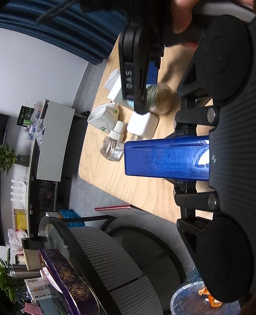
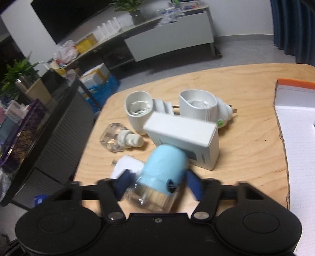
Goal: Organize rigid objects
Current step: 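Grasp the toothpick jar by its light-blue lid with the right tool, then carry the blue box and toothpick jar into the box and release both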
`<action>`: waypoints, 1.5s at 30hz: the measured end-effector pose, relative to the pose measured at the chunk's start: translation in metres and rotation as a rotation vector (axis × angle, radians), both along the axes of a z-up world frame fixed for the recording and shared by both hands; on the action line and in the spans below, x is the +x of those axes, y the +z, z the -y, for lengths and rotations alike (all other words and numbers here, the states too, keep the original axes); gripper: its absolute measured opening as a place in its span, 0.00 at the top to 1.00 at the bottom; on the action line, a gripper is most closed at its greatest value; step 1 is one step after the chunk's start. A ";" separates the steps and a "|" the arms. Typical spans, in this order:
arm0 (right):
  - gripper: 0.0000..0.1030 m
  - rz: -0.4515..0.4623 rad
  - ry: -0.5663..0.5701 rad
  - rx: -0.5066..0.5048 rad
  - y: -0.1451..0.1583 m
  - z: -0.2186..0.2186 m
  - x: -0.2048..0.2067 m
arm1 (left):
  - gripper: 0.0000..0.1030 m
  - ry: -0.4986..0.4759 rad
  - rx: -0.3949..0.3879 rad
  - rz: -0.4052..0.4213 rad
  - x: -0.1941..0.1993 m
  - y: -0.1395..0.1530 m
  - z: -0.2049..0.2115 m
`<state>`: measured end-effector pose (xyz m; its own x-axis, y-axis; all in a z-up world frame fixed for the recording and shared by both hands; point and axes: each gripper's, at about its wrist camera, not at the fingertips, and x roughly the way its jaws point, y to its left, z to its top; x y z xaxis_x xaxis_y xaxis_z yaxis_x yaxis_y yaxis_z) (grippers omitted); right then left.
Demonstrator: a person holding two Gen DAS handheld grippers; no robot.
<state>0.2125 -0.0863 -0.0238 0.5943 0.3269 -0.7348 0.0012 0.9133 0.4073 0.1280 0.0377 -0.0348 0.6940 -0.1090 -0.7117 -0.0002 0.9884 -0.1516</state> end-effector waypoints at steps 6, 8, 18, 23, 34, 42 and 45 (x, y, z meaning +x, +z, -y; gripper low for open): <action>0.45 0.021 0.019 -0.074 0.003 0.014 -0.018 | 0.68 -0.015 -0.006 0.009 -0.003 0.003 0.001; 0.45 0.030 0.014 -0.083 0.004 0.019 -0.025 | 0.68 -0.021 -0.007 0.012 -0.006 0.005 0.003; 0.45 0.164 0.020 -0.101 0.040 0.044 -0.080 | 0.68 -0.078 -0.011 0.041 -0.020 0.017 0.026; 0.45 0.201 -0.001 -0.114 0.055 0.058 -0.104 | 0.68 -0.112 -0.011 0.054 -0.026 0.023 0.043; 0.45 0.237 -0.063 -0.164 0.062 0.092 -0.148 | 0.68 -0.180 0.004 0.059 -0.042 0.029 0.076; 0.45 0.244 -0.099 -0.187 0.061 0.111 -0.169 | 0.68 -0.232 0.010 0.057 -0.051 0.029 0.099; 0.45 0.243 -0.116 -0.188 0.060 0.118 -0.174 | 0.68 -0.252 0.009 0.052 -0.054 0.028 0.107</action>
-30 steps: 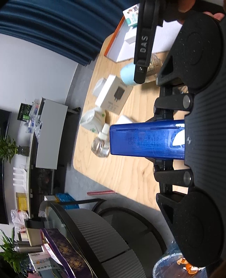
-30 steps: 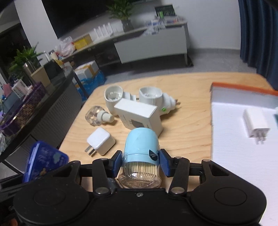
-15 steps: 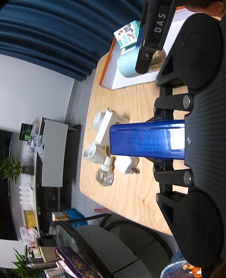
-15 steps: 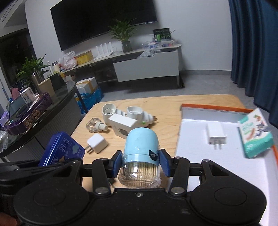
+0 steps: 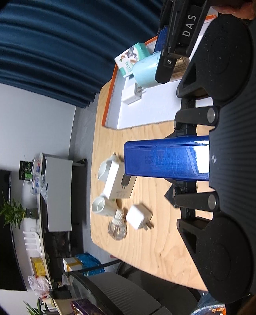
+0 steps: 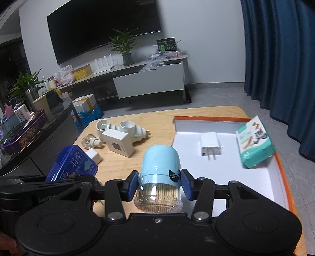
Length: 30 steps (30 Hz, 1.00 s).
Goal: Organize rigid objects
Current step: 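Carry the blue box and toothpick jar into the box and release both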
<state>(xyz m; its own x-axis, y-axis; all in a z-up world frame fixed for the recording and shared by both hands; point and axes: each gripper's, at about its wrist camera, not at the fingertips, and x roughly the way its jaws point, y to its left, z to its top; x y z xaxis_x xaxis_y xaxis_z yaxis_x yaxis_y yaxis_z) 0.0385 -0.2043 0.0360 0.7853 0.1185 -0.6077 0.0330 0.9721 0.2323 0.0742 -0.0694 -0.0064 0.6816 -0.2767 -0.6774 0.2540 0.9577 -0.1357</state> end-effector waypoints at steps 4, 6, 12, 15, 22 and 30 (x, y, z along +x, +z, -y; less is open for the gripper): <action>0.45 0.001 -0.022 0.004 0.000 0.011 -0.006 | 0.68 -0.026 0.006 -0.001 -0.002 0.000 0.010; 0.45 0.003 -0.031 0.004 0.000 0.015 -0.008 | 0.68 -0.036 0.008 0.000 -0.003 0.000 0.016; 0.45 0.008 -0.063 0.000 0.001 0.027 -0.013 | 0.68 -0.064 0.012 0.000 -0.005 0.001 0.030; 0.45 0.011 -0.076 0.001 0.001 0.033 -0.015 | 0.68 -0.077 0.012 -0.001 -0.004 0.001 0.036; 0.45 0.009 -0.104 0.002 -0.001 0.044 -0.019 | 0.68 -0.103 0.015 -0.001 -0.003 0.001 0.051; 0.45 0.005 -0.140 0.005 -0.004 0.057 -0.022 | 0.68 -0.142 0.017 0.001 -0.003 0.001 0.069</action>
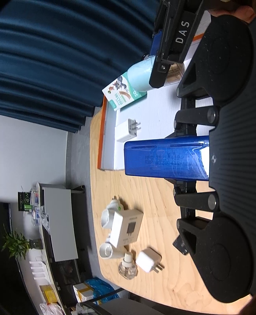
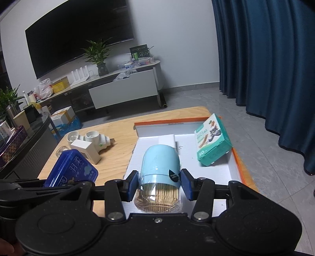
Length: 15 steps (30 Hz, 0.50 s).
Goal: Organize rigid objects
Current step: 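Carry the blue box and toothpick jar into the box and release both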
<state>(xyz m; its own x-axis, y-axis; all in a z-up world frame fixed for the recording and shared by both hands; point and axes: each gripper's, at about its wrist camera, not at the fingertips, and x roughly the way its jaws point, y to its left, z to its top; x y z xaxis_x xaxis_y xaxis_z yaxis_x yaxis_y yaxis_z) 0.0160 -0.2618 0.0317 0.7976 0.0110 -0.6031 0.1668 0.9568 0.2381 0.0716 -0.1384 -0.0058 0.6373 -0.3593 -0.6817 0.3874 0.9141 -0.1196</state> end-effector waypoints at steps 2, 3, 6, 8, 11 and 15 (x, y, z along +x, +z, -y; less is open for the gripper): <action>0.45 -0.001 -0.010 0.001 -0.001 0.004 -0.001 | 0.68 -0.010 0.002 0.001 0.000 0.000 0.006; 0.45 -0.002 -0.014 0.002 -0.001 0.006 -0.001 | 0.68 -0.015 0.000 -0.001 0.001 -0.001 0.008; 0.45 -0.004 -0.029 0.000 -0.003 0.012 -0.003 | 0.68 -0.030 0.000 -0.006 0.001 -0.002 0.016; 0.45 -0.005 -0.041 0.000 -0.004 0.017 -0.004 | 0.68 -0.038 -0.001 -0.009 0.002 -0.003 0.021; 0.45 -0.006 -0.059 -0.001 -0.004 0.024 -0.005 | 0.68 -0.051 0.003 -0.009 0.004 -0.004 0.030; 0.45 -0.009 -0.076 -0.004 -0.006 0.034 -0.005 | 0.68 -0.065 -0.002 -0.014 0.008 -0.006 0.039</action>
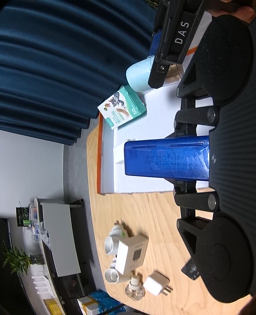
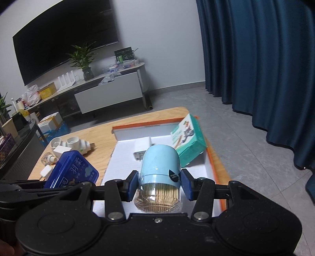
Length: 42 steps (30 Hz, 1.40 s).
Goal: Organize rigid objects
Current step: 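Carry the blue box and toothpick jar into the box and release both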
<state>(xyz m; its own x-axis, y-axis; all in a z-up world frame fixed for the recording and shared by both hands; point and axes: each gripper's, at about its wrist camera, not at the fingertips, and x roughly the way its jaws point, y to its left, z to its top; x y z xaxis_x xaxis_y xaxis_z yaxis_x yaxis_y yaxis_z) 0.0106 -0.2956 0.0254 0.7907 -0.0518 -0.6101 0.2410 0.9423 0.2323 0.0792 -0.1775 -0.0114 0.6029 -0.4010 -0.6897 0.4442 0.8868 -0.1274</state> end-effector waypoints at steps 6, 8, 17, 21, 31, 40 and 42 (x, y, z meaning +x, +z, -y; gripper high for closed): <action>0.45 -0.009 -0.017 -0.002 -0.003 0.010 0.003 | 0.68 -0.015 -0.001 -0.009 0.007 -0.003 0.013; 0.45 -0.012 -0.021 0.001 -0.005 0.012 0.004 | 0.68 -0.017 -0.002 -0.010 0.008 -0.003 0.016; 0.45 -0.027 -0.027 0.004 -0.011 0.018 0.016 | 0.68 -0.024 0.008 -0.012 0.016 -0.005 0.026; 0.45 -0.031 -0.029 0.002 -0.013 0.022 0.021 | 0.68 -0.028 0.011 -0.014 0.019 -0.005 0.029; 0.44 -0.050 -0.046 0.001 -0.022 0.033 0.033 | 0.68 -0.036 0.019 -0.021 0.031 -0.010 0.039; 0.44 -0.063 -0.050 -0.003 -0.030 0.036 0.047 | 0.68 -0.040 0.027 -0.038 0.043 -0.019 0.048; 0.44 -0.064 -0.052 -0.005 -0.032 0.037 0.049 | 0.68 -0.040 0.028 -0.041 0.046 -0.022 0.050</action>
<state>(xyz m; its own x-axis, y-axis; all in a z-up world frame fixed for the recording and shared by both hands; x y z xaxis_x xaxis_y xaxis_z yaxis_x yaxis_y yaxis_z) 0.0594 -0.3325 -0.0066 0.7465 -0.0950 -0.6586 0.3035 0.9294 0.2099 0.1249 -0.2275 -0.0332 0.5578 -0.4046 -0.7247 0.4747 0.8717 -0.1213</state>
